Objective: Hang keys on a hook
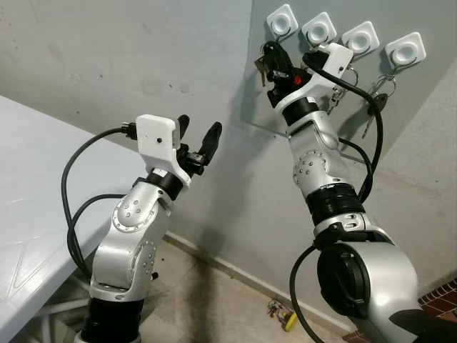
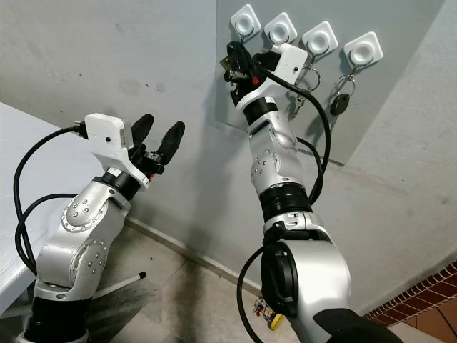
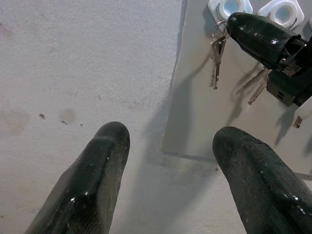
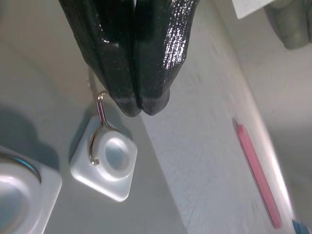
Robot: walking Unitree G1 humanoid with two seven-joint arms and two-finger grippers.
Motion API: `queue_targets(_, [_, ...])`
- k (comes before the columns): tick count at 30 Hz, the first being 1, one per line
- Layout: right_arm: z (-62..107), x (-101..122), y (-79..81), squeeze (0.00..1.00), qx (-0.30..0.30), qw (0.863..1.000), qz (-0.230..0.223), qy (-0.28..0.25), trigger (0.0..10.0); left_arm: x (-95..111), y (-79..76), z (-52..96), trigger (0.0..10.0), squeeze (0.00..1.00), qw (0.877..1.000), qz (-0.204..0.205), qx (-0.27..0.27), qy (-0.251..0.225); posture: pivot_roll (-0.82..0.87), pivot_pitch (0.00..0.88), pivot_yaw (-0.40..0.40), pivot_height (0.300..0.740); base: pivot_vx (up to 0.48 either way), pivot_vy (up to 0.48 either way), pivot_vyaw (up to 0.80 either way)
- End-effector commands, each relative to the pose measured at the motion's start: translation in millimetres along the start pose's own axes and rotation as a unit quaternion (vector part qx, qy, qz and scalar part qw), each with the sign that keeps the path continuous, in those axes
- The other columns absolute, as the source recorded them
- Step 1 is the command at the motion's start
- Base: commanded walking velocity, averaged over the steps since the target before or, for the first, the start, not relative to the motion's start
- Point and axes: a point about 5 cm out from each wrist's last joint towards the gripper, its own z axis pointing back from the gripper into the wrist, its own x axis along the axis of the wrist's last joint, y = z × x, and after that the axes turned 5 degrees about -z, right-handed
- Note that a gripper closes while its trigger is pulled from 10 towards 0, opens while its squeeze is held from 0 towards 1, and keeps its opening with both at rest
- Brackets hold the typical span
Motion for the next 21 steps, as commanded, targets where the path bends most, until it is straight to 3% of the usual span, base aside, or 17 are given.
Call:
queue_targets(1, [-8.4,14,7.1,0.0,0.013,1.0,-0.001,-0.028,10.0,4,0.8,-1.2,10.0,0.0,1.0,-0.006,0.002,-0.004,-0.08,0.057,-0.031,0.74,0.0,0.0,0.0])
queue_targets(21, [-5.1,-1,-6.4,0.0,-0.047,0.999,-0.002,0.027,10.0,5,1.1,-0.8,10.0,0.0,1.0,-0.006,0.007,-0.005,-0.08,0.057,-0.032,0.74,0.0,0.0,0.0])
